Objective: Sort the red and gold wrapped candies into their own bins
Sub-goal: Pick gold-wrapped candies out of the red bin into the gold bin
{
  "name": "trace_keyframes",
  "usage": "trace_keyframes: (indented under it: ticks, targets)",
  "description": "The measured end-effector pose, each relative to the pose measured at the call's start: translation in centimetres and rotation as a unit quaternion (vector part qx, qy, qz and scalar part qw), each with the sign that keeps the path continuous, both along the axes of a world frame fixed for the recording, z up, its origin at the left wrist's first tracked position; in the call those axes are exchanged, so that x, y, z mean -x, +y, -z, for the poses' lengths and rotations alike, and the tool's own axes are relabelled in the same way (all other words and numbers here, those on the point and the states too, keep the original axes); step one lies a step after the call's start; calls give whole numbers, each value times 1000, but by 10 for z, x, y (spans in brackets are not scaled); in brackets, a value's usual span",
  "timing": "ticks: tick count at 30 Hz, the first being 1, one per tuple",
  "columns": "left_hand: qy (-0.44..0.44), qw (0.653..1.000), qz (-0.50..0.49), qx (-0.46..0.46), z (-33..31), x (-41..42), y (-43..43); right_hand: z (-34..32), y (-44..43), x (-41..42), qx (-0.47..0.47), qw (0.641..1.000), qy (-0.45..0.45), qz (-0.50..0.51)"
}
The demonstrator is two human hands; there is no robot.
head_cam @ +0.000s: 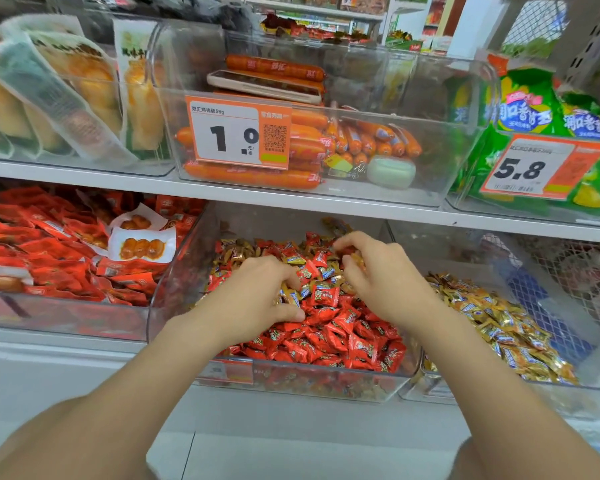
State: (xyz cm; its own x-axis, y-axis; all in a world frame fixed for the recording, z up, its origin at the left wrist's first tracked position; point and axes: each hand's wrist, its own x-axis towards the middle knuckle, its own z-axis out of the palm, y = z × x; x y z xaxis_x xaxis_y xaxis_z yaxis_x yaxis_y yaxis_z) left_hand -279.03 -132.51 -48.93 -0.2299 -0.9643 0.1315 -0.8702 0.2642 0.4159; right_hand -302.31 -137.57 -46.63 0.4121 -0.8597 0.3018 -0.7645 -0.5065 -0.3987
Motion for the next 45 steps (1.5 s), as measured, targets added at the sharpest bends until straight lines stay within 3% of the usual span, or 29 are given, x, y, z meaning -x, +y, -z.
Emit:
trace_keyframes:
  ticks: [5,13,17,22,25,28,30,32,34,36,38,40,42,45]
  targets:
    - [-23,1000,15,3,4,7,-4,-2,-8,-5,28,990,140,-14]
    - [-31,999,7,16,4,12,-10,9,-14,-5,-63,976,157,-138]
    - [-6,1000,1,11,6,4,-8,6,-12,-4,-98,963,202,-149]
    - [36,998,-31,42,-3,-3,0,3,-2,-13,-24,964,248,-91]
    - [81,992,-65,69,-12,-7,5,-4,5,-7,9,993,88,-75]
    - [123,986,-90,64,-17,-6,11,-11,8,11,-49,994,-87,-33]
    - [144,982,-100,74,-20,0,15,-19,17,28,-171,961,-212,-54]
    - [174,978,-92,70,-24,10,21,-25,27,49,-286,891,-346,-66]
    - [204,975,-70,52,-30,29,28,-23,29,77,-285,868,-406,3]
    - [229,972,-35,30,-37,57,36,-10,22,112,-171,904,-364,141]
    - [251,968,11,9,-42,91,44,6,13,148,-43,948,-195,248]
    - [250,966,58,11,-46,130,49,19,14,175,-75,971,-63,219]
    - [236,967,89,29,-48,169,47,28,19,191,-119,986,21,111]
    - [212,973,77,52,-39,228,27,34,27,213,-62,994,-29,84]
